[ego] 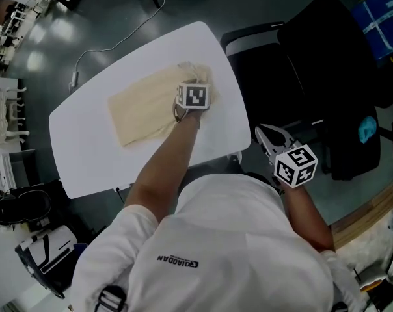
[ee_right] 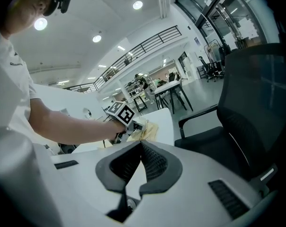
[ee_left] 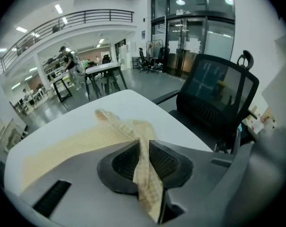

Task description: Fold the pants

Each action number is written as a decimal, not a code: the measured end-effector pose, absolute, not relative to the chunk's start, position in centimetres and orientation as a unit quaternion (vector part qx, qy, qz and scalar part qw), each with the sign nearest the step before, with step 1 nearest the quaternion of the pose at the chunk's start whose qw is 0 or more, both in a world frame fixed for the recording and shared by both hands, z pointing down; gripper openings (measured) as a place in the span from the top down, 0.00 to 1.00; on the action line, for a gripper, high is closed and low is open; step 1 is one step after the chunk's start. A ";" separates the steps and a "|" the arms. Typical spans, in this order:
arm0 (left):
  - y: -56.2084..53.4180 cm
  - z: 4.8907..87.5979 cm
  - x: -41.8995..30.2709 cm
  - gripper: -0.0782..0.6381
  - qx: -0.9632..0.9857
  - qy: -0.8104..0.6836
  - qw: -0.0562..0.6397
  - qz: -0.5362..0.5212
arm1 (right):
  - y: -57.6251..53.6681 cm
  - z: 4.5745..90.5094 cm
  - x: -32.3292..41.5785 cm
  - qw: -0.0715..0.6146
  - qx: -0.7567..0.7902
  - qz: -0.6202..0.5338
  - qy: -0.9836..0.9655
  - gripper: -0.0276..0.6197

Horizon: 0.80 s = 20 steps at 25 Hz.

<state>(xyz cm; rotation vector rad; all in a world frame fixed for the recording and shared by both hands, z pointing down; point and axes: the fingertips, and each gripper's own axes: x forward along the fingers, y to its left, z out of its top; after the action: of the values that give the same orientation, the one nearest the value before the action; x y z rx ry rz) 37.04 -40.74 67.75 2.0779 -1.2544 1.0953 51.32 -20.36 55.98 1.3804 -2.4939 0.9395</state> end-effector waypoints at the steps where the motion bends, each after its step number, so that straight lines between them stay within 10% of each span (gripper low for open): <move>1: -40.6 68.1 37.3 0.75 0.758 -0.452 0.222 0.415 | -20.3 56.2 51.4 0.071 0.458 0.314 -0.828 0.93; 7: -39.8 68.0 39.2 0.62 0.767 -0.424 0.153 0.457 | -20.1 56.7 51.6 0.070 0.459 0.321 -0.826 0.93; 20: -38.0 62.2 39.0 0.69 0.799 -0.427 0.160 0.393 | -21.7 54.6 48.7 0.072 0.419 0.291 -0.857 0.93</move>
<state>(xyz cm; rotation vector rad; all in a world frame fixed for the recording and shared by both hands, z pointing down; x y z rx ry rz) 39.00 -38.03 62.21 2.2822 -1.2200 1.1219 48.68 -21.69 54.58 1.2605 -2.5762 0.8745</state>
